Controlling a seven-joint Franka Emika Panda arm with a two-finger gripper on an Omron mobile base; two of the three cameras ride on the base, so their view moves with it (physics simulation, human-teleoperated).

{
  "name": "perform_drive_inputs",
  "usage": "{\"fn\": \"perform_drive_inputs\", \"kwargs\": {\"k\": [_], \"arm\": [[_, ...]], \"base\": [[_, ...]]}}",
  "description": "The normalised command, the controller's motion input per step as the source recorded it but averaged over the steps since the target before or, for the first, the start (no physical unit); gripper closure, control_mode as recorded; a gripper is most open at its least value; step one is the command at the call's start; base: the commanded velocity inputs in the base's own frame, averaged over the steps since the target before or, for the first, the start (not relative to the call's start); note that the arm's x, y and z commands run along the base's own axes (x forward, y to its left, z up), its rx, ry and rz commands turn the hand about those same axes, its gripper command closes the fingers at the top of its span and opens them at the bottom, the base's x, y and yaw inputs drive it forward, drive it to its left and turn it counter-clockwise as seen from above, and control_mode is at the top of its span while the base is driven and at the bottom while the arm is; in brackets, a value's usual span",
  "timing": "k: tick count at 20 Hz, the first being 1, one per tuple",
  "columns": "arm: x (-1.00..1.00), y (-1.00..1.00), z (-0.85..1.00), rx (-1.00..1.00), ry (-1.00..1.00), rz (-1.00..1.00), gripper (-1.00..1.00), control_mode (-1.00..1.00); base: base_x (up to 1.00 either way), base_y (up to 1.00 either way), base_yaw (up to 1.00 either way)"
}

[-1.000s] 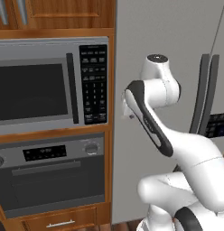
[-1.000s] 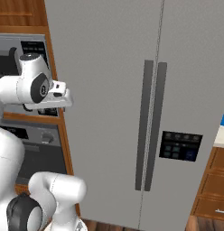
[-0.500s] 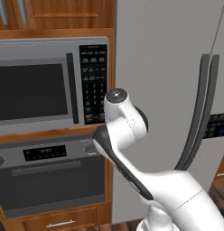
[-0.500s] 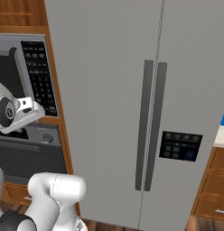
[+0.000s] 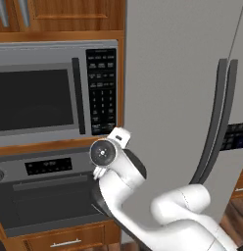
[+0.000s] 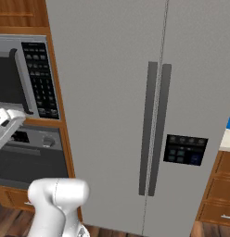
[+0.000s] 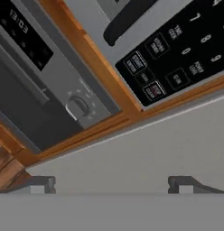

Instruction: Take the fish from the oven and place it on the plate on the counter.

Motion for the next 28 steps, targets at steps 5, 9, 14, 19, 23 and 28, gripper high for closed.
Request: {"fn": "perform_drive_inputs", "kwargs": {"k": [5,9,14,19,23,28], "arm": [[-0.28,0.49,-0.11,-0.18,0.01,0.11,-1.00,-1.00],[-0.06,0.36,-0.54,-0.10,0.00,0.14,-1.00,-1.00],[0.00,0.32,-0.65,0.00,0.00,0.17,-1.00,-1.00],[0.00,0.37,-0.46,-0.05,0.00,0.20,-1.00,-1.00],[0.00,0.31,-0.17,-0.14,0.00,0.16,-1.00,-1.00],[0.00,0.56,0.00,-0.27,0.00,0.14,-1.00,-1.00]], "base": [[0.00,0.00,0.00],[0.00,0.00,0.00],[0.00,0.00,0.00],[0.00,0.00,0.00],[0.00,0.00,0.00],[0.00,0.00,0.00]]}}
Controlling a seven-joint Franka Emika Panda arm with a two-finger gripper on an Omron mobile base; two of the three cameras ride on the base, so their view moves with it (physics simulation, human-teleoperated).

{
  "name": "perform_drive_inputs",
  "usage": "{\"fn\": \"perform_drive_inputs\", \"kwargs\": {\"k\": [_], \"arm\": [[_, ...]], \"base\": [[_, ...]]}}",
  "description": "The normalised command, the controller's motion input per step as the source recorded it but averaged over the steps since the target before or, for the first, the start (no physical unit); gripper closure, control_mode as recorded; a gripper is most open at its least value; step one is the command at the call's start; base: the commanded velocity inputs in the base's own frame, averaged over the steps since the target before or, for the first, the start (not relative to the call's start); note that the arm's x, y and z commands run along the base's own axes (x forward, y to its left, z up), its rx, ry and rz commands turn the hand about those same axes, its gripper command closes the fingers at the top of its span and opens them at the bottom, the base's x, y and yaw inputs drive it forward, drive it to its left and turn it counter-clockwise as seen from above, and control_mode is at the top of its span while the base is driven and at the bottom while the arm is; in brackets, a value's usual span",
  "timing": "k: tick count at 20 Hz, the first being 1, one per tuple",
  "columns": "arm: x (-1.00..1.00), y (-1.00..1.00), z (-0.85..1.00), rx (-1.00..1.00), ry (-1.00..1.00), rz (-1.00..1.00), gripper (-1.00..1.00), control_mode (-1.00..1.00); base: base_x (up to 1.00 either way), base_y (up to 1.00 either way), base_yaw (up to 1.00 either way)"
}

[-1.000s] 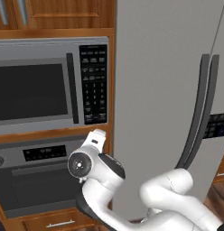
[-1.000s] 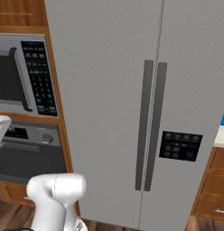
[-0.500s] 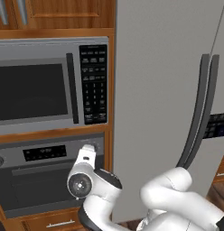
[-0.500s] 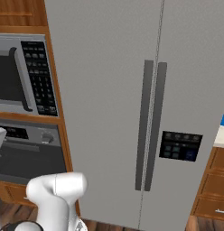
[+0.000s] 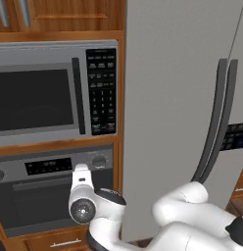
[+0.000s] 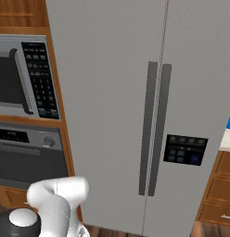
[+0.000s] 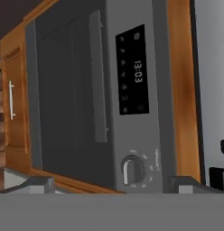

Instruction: Take the fish from the oven and place it on the plate on the counter.

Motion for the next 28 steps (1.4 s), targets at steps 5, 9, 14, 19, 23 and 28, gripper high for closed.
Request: {"fn": "perform_drive_inputs", "kwargs": {"k": [5,9,14,19,23,28], "arm": [[0.02,0.59,-0.17,-0.21,0.00,0.08,-1.00,-1.00],[0.35,0.39,-0.34,-0.11,0.00,0.00,-1.00,-1.00],[0.44,0.25,-0.34,-0.07,-0.04,0.00,-1.00,-1.00],[0.47,0.03,-0.33,0.00,-0.16,0.00,-1.00,-1.00],[0.31,0.07,-0.26,0.05,-0.17,0.00,-1.00,-1.00],[0.25,0.16,-0.08,0.11,-0.09,0.00,-1.00,-1.00]], "base": [[0.00,0.00,0.00],[0.00,0.00,0.00],[0.00,0.00,0.00],[0.00,0.00,0.00],[0.00,0.00,0.00],[0.00,0.00,0.00]]}}
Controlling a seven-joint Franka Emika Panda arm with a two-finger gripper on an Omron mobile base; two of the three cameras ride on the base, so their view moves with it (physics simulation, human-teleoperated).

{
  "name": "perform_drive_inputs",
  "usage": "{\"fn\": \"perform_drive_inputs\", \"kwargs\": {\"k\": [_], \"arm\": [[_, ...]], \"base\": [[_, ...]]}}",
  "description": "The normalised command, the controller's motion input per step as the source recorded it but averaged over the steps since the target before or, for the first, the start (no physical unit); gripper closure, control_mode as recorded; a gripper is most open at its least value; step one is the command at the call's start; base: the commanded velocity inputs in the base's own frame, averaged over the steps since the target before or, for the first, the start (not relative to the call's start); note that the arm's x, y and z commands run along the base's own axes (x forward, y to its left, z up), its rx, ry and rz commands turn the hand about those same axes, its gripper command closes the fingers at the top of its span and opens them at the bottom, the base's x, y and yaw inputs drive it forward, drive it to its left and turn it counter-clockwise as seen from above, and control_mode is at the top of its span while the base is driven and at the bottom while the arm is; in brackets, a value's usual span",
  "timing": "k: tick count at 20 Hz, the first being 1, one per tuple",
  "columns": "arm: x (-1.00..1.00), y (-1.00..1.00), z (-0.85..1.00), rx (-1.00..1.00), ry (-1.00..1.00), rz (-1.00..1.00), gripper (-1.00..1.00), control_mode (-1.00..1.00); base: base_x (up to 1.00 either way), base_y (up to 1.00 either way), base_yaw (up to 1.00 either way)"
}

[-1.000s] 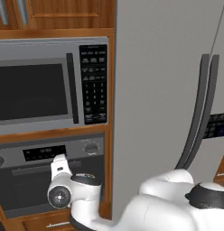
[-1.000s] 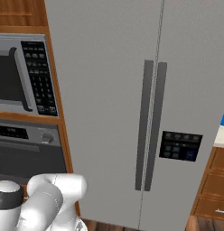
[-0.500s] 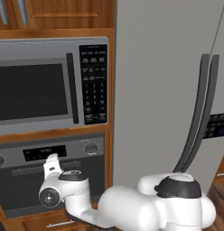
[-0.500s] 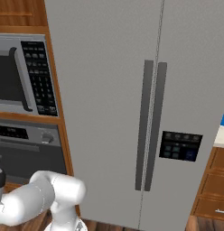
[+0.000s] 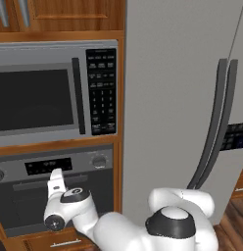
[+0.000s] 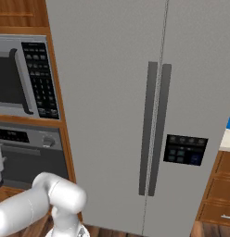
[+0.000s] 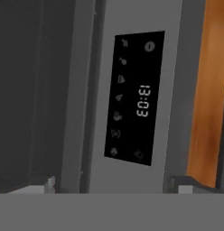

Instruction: Take the fish from the oven and place it on the plate on the counter.

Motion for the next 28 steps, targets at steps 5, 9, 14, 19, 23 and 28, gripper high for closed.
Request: {"fn": "perform_drive_inputs", "kwargs": {"k": [5,9,14,19,23,28], "arm": [[0.19,0.11,-0.01,0.00,0.00,0.00,-1.00,-1.00],[0.40,0.00,-0.15,-0.01,0.04,0.00,-1.00,-1.00],[0.24,0.01,-0.44,0.00,0.00,0.00,-1.00,-1.00],[0.07,0.09,-0.33,0.00,0.00,0.00,-1.00,-1.00],[0.22,0.15,-0.23,0.00,0.00,0.00,-1.00,-1.00],[0.25,0.16,-0.38,0.00,0.00,0.00,-1.00,-1.00]], "base": [[0.00,0.00,0.00],[0.00,0.00,0.00],[0.00,0.00,0.00],[0.00,0.00,0.00],[0.00,0.00,0.00],[0.00,0.00,0.00]]}}
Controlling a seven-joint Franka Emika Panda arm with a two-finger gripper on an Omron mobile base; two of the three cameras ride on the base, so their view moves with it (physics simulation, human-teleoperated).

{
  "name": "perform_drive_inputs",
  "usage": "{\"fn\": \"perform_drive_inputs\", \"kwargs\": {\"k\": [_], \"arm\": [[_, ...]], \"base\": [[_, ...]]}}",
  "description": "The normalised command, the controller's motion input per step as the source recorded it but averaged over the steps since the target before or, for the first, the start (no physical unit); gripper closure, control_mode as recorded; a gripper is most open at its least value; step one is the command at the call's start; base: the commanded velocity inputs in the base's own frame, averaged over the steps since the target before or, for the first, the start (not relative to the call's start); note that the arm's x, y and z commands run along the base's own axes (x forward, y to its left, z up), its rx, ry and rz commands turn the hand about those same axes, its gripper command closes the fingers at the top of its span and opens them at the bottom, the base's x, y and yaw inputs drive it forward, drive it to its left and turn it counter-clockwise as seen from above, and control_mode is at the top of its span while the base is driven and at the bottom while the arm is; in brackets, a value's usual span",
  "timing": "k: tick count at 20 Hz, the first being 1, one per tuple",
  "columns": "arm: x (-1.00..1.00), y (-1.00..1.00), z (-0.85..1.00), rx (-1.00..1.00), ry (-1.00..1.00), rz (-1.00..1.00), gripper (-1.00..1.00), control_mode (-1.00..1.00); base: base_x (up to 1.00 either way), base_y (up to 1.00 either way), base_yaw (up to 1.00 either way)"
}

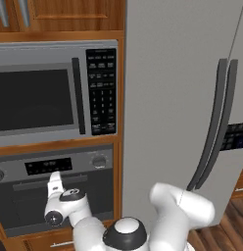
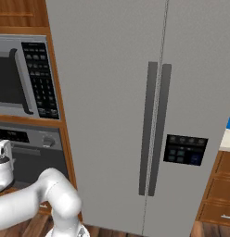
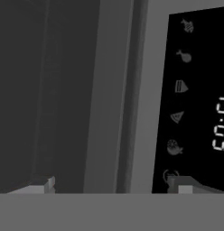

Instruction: Take the fish from the oven and place it on the plate on the counter.

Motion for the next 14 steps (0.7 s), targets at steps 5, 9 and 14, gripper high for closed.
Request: {"fn": "perform_drive_inputs", "kwargs": {"k": [5,9,14], "arm": [[0.22,0.20,-0.32,0.00,0.00,0.00,-1.00,-1.00],[0.29,0.22,-0.10,0.00,0.00,0.00,-1.00,-1.00],[0.32,0.17,-0.25,0.00,0.00,0.00,-1.00,-1.00]], "base": [[0.00,0.00,0.00],[0.00,0.00,0.00],[0.00,0.00,0.00]]}}
